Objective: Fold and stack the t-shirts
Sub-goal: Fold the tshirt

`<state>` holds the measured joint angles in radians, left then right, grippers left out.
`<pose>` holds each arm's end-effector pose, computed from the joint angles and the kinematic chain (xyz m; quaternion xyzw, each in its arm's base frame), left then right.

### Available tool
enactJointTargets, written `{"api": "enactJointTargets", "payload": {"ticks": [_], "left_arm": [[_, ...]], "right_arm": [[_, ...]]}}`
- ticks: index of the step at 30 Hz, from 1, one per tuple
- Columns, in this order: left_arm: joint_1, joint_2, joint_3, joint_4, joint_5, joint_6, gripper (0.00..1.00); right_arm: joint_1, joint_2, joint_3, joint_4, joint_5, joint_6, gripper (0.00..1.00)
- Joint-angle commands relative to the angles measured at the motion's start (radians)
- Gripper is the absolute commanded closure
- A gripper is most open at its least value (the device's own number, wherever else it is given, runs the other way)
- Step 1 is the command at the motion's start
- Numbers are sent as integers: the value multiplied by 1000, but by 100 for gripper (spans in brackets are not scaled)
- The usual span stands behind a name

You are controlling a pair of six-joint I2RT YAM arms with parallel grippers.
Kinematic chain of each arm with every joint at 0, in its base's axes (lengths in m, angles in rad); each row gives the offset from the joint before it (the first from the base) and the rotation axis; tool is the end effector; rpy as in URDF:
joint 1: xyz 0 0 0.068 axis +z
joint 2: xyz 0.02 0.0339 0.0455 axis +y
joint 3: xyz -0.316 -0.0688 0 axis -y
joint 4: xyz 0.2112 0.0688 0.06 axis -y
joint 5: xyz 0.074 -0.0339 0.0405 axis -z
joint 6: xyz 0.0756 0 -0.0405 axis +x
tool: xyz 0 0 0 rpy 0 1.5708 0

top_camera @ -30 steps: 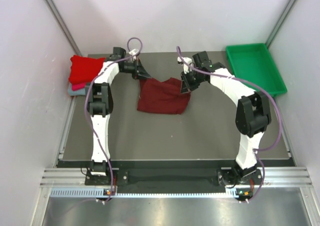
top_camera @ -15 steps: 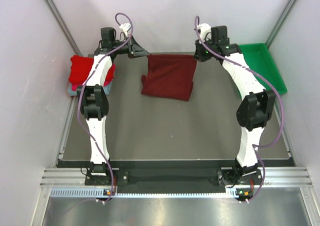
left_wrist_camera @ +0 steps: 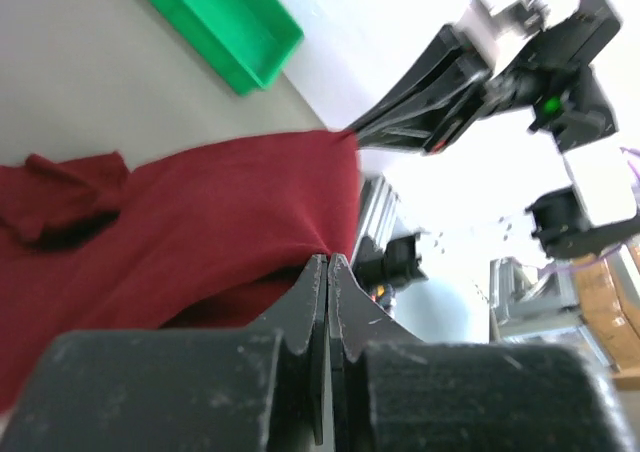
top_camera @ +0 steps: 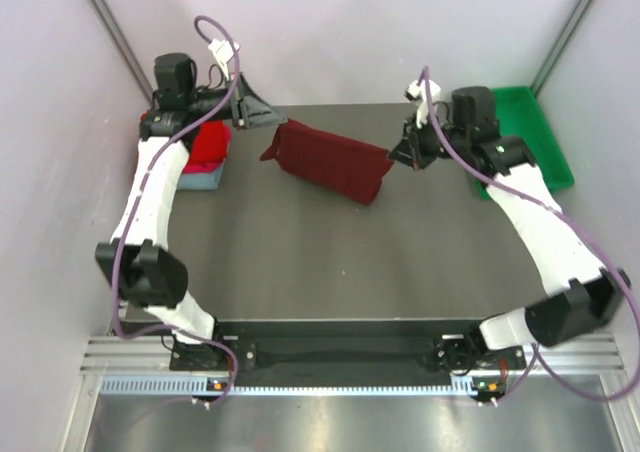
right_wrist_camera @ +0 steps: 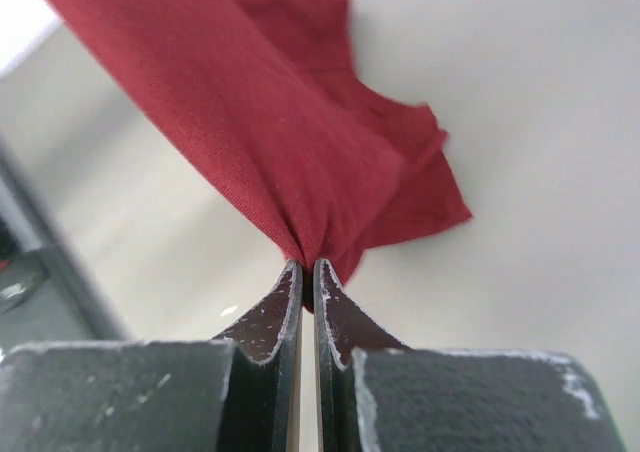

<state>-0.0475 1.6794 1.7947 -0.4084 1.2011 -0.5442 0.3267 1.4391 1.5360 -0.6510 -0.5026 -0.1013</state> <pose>0.3504 -0.0872 0.4823 0.1638 0.7248 -0.5774 0.3383 0.2745 0.1315 0.4331 -0.2980 0.8011 0.2689 0.4440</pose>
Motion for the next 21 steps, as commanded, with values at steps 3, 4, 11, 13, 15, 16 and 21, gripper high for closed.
{"api": "enactJointTargets", "payload": {"ticks": [3,4,11,13,15,16,21], "left_arm": [[12,-136,-227,-265,-15,191,100],[12,-144,-291,-320,-17,223,100],[6,-150,-506,-403,-44,268,100],[6,-110,-512,-389,-61,274,100],[6,-58,-468,-394,-67,305,100],[6,9,-443,-400,-74,316,100],[8,254,-188,-432,-81,349,100]], "right_arm": [[5,-189,-209,-32,-80,86,100],[6,-204,-268,-30,-91,95,100],[-2,-286,-440,-32,-142,164,100],[0,-266,-467,-18,-142,167,100],[-2,-221,-468,7,-148,164,100],[-2,-203,-459,16,-148,164,100],[-3,-25,-363,62,-119,126,100]]}}
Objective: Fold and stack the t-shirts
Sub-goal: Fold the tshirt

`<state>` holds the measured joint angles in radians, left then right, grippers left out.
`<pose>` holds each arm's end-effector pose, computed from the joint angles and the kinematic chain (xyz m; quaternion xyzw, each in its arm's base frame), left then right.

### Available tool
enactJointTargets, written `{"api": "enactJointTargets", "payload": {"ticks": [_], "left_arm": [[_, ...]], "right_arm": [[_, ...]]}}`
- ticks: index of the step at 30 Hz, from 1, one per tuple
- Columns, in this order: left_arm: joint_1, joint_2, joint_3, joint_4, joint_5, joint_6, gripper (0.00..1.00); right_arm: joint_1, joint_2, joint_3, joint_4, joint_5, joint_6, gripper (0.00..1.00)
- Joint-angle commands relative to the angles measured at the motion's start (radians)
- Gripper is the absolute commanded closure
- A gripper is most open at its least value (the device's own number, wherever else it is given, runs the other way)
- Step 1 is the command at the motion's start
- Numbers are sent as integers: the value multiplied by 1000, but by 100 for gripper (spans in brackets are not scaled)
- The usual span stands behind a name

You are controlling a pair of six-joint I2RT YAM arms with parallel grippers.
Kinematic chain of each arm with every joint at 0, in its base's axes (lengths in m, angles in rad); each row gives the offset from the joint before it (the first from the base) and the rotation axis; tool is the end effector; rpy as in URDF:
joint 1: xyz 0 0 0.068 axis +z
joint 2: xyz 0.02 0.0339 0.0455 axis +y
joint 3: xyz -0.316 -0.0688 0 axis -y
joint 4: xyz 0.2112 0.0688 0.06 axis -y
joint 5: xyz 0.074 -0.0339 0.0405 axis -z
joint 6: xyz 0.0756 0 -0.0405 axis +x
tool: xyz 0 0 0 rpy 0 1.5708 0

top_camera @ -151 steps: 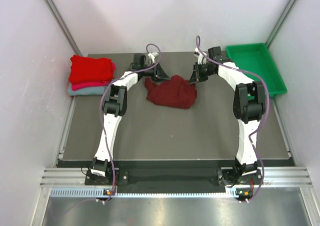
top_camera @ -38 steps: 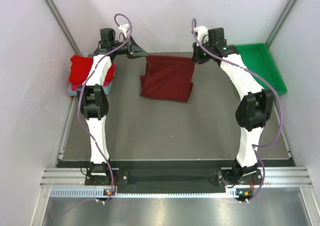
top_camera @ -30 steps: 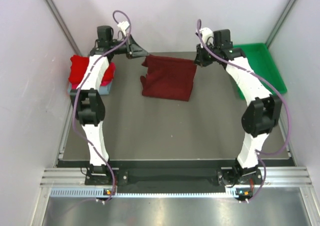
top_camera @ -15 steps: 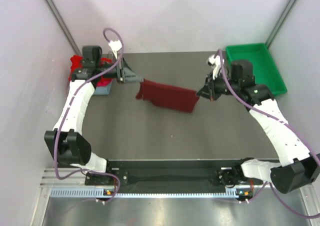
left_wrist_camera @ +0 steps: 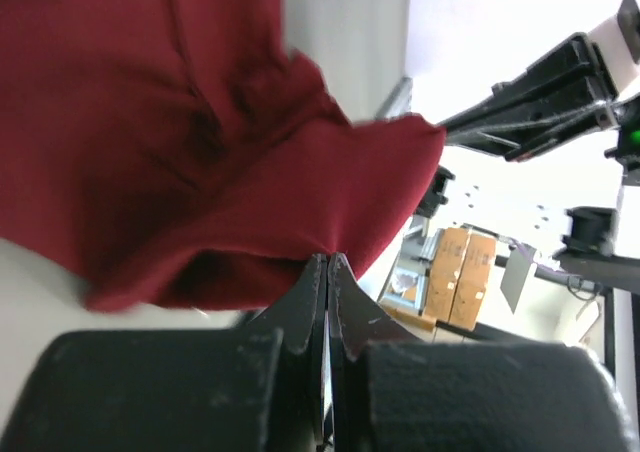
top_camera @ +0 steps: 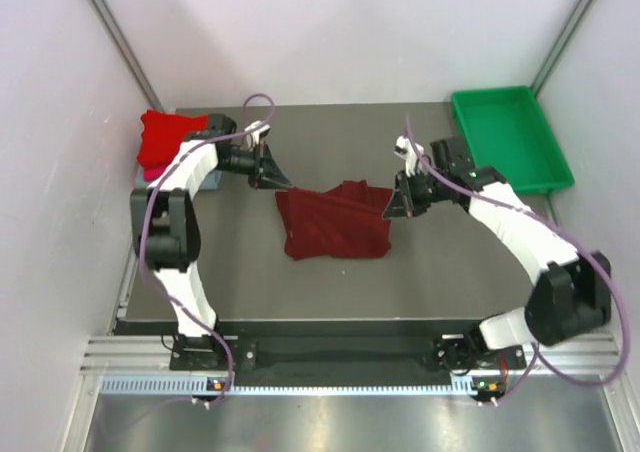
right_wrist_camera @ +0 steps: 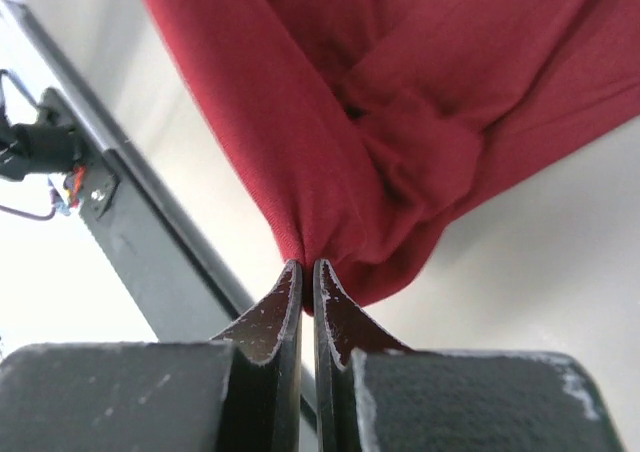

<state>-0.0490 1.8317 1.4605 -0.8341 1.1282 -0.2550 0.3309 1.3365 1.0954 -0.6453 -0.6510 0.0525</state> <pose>0.3543 -0.0858 0.2988 0.0112 0.8366 -0.5429 0.0722 0.2224 0.1248 0.3248 -0.2301 0.8690 0.3563 0.2547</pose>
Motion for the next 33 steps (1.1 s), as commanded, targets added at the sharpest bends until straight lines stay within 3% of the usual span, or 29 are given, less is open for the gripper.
{"api": "enactJointTargets", "payload": {"ticks": [1,5,12,16,19,20,21,22,23,26,31,32,33], "left_arm": [[9,185,194,-17,-16,68,100],[17,351,413,-30,-25,65,100],[29,564,590,70,-7,-35,99],[38,656,704,141,-57,-50,69],[38,615,751,174,-119,-21,46],[38,595,756,140,-133,0,35],[38,548,752,116,-148,47,14],[41,522,739,93,-174,68,1],[41,491,677,73,-176,74,1],[89,356,446,134,-125,-74,1],[109,161,244,187,-156,-173,1],[129,138,178,222,-154,-214,1],[156,92,132,325,-144,-348,1]], "right_arm": [[-7,108,130,58,34,-36,100],[-9,313,289,49,50,-86,100],[-18,616,572,32,129,-144,100],[-20,722,655,45,189,-180,100],[-20,770,695,30,267,-212,99],[-23,779,702,29,296,-214,84],[-26,780,716,24,324,-217,70],[-30,777,724,21,327,-220,60],[-39,765,730,22,333,-214,50],[-47,719,741,55,359,-181,40],[-46,644,771,62,347,-132,36],[-43,618,774,62,335,-122,34],[-41,607,776,62,309,-97,33]]}}
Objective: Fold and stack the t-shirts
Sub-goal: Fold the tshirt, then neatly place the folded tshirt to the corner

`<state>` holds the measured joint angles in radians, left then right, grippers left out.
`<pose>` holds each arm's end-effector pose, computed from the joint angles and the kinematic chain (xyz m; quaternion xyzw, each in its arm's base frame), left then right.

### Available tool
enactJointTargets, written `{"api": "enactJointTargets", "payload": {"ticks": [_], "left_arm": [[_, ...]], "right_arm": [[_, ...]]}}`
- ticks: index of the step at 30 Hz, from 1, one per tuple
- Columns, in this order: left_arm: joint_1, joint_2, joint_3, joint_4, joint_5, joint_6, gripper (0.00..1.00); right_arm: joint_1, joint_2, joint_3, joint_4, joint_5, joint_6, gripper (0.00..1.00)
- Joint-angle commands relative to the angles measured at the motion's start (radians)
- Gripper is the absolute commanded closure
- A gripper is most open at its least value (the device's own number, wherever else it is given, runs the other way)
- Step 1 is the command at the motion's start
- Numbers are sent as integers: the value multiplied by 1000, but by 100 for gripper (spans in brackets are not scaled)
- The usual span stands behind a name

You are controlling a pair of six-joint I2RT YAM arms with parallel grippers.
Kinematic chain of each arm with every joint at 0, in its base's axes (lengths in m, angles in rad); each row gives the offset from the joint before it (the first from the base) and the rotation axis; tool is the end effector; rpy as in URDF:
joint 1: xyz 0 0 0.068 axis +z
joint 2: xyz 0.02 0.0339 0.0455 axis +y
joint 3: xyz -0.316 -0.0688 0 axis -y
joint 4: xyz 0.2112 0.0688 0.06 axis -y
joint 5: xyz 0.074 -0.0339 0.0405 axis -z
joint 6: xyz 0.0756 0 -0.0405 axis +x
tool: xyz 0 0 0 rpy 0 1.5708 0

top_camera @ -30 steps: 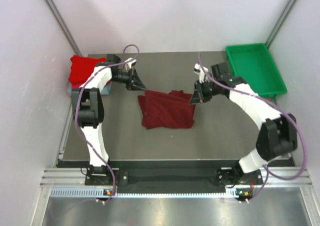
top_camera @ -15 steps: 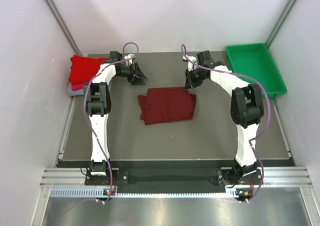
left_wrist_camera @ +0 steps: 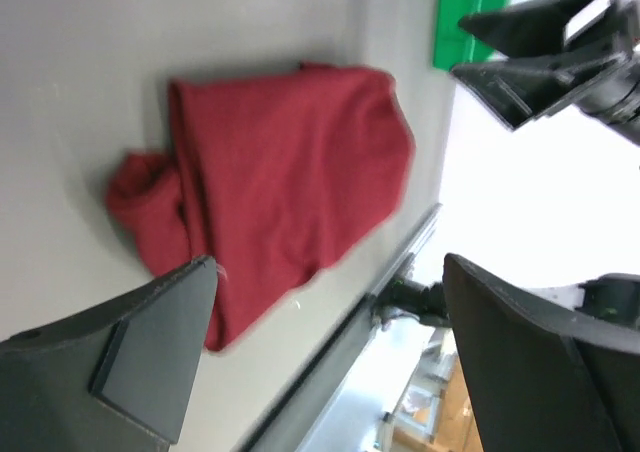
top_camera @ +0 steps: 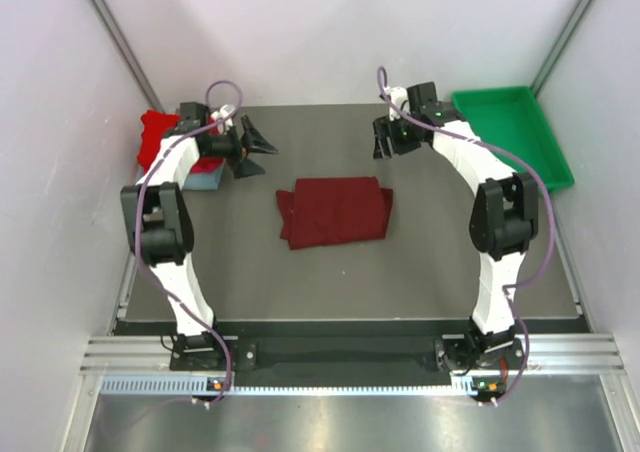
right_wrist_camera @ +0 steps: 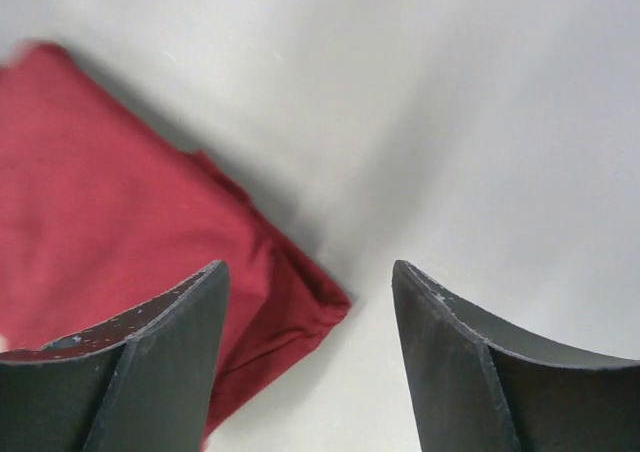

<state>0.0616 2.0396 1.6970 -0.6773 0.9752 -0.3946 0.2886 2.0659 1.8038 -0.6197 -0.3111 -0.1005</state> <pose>0.4458 -0.0352 0.2818 -0.0681 0.8569 -0.4844 0.1622 0.4559 0.1595 0.2821 -0.2311 0.9022 0.1765 0.3185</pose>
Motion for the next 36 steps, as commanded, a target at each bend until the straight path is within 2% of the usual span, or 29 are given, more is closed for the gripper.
{"api": "enactJointTargets", "payload": {"ticks": [1,2,3,4,5,6,9,11,14,17,25,30,34,36], "left_arm": [[46,-134,-156,271,41,-293,1],[73,-148,-287,391,106,-499,1],[82,-160,-359,515,187,-620,1],[101,-165,-491,782,212,-738,2],[106,-162,-540,874,226,-900,5],[112,-150,-562,898,241,-897,11],[124,-116,-537,786,229,-761,17],[127,-93,-484,718,218,-681,16],[135,-49,-398,532,181,-545,17],[138,-1,-349,446,148,-459,19],[136,83,-349,380,132,-395,21],[116,128,-346,364,112,-357,22],[57,177,-275,306,73,-297,24],[31,209,-237,230,45,-219,24]], "right_arm": [[4,-133,68,38,-45,73,33],[12,-148,66,37,-65,88,33],[15,-154,59,37,-135,94,32],[21,-159,52,38,-176,146,32],[27,-158,43,44,-271,172,32],[26,-155,11,54,-317,208,32],[27,-156,-93,106,-384,320,32],[34,-148,-118,110,-387,326,32],[38,-135,-139,117,-387,314,32],[44,-113,-143,121,-376,294,31],[41,-66,-210,120,-355,252,31],[50,-9,-178,120,-359,246,31],[60,10,-167,117,-362,251,31],[63,16,-178,117,-362,251,31]]}}
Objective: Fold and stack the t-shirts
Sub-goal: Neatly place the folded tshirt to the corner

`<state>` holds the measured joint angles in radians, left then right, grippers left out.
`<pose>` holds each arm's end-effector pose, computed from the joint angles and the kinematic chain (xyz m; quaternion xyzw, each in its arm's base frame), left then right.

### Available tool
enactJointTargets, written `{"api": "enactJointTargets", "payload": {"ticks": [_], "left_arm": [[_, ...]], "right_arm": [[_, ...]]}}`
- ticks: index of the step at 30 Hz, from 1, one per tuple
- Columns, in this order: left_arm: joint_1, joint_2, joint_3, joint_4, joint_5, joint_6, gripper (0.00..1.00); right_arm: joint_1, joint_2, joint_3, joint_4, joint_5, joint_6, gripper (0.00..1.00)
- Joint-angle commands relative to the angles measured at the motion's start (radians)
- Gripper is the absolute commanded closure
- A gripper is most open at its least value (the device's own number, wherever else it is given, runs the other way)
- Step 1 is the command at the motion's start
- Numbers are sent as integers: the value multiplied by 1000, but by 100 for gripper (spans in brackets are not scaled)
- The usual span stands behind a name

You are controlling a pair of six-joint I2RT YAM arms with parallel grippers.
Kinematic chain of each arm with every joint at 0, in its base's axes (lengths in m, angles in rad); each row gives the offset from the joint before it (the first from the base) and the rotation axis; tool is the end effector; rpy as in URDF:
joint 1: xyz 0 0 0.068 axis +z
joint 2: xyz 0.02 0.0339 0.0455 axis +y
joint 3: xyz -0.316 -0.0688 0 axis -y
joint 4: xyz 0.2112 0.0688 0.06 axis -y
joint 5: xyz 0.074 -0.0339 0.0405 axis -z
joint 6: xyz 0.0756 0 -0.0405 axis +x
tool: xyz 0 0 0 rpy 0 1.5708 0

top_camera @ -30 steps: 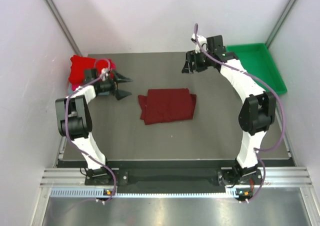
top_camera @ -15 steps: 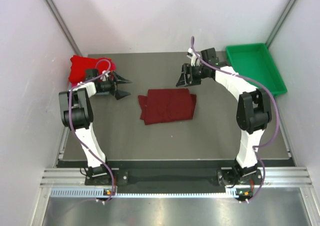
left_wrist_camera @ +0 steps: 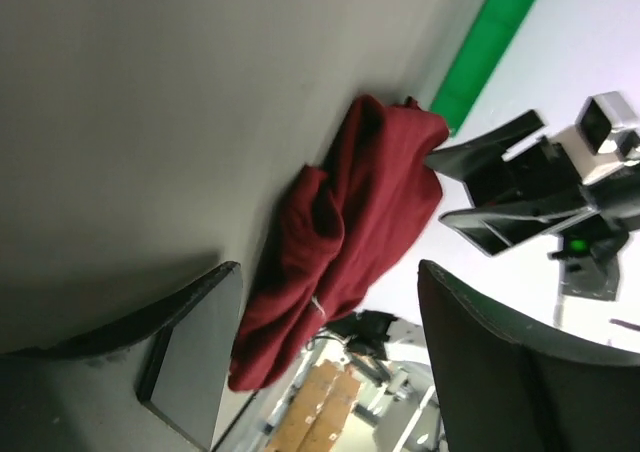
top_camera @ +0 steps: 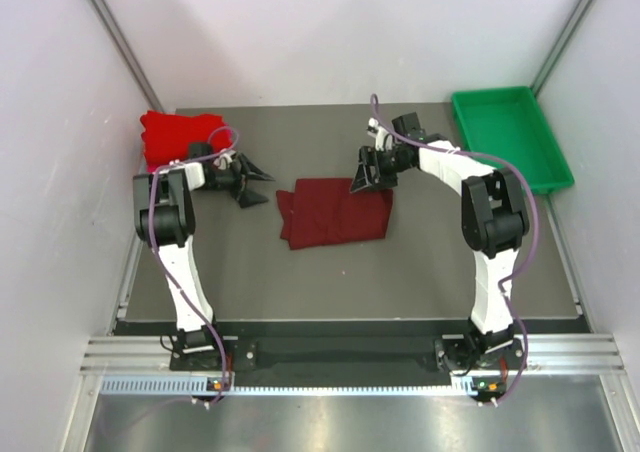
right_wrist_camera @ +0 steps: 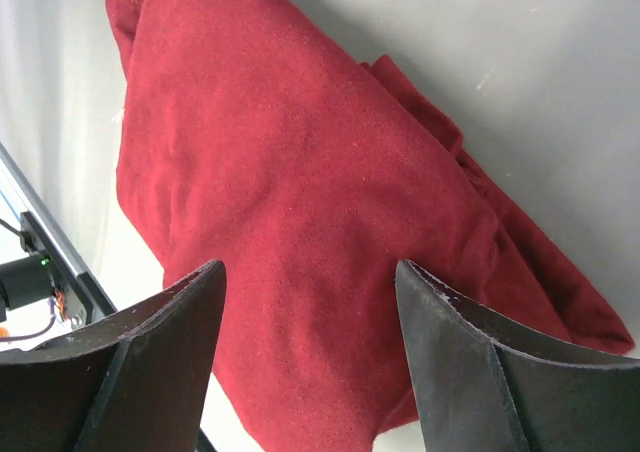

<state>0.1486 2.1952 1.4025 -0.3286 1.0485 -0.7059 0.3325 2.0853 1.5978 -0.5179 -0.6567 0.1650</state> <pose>0.4491 0.0010 0.1609 -0.2482 0.8143 -0.5222 0.0513 0.4216 0.1944 0.2296 -0.1657 0.8983 0.3652 0.1797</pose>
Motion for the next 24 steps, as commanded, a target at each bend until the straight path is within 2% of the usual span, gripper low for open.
{"api": "enactJointTargets", "payload": {"ticks": [1,2,5,10,14,18,19,21,22,24], "left_arm": [[-87,66,94,-144,-47,120,25],[-102,78,119,-174,-82,187,25],[-144,123,179,-259,-134,265,25],[-231,155,199,-320,-153,307,27],[-247,153,196,-336,-159,321,28],[-262,175,216,-339,-160,325,39],[-273,178,226,-339,-150,327,50],[-280,192,240,-343,-133,338,62],[-285,195,250,-345,-127,342,78],[-287,196,260,-345,-119,345,84]], "right_arm": [[20,-2,24,18,-17,-13,31],[20,-1,19,18,-17,-13,31],[22,7,11,16,-6,-22,31],[14,10,22,13,5,-33,31],[7,21,34,13,3,-30,31],[7,32,39,19,2,-22,31],[7,35,40,19,3,-22,31],[8,38,48,19,5,-22,31],[7,41,51,18,6,-24,31],[8,42,59,16,11,-25,31]]}}
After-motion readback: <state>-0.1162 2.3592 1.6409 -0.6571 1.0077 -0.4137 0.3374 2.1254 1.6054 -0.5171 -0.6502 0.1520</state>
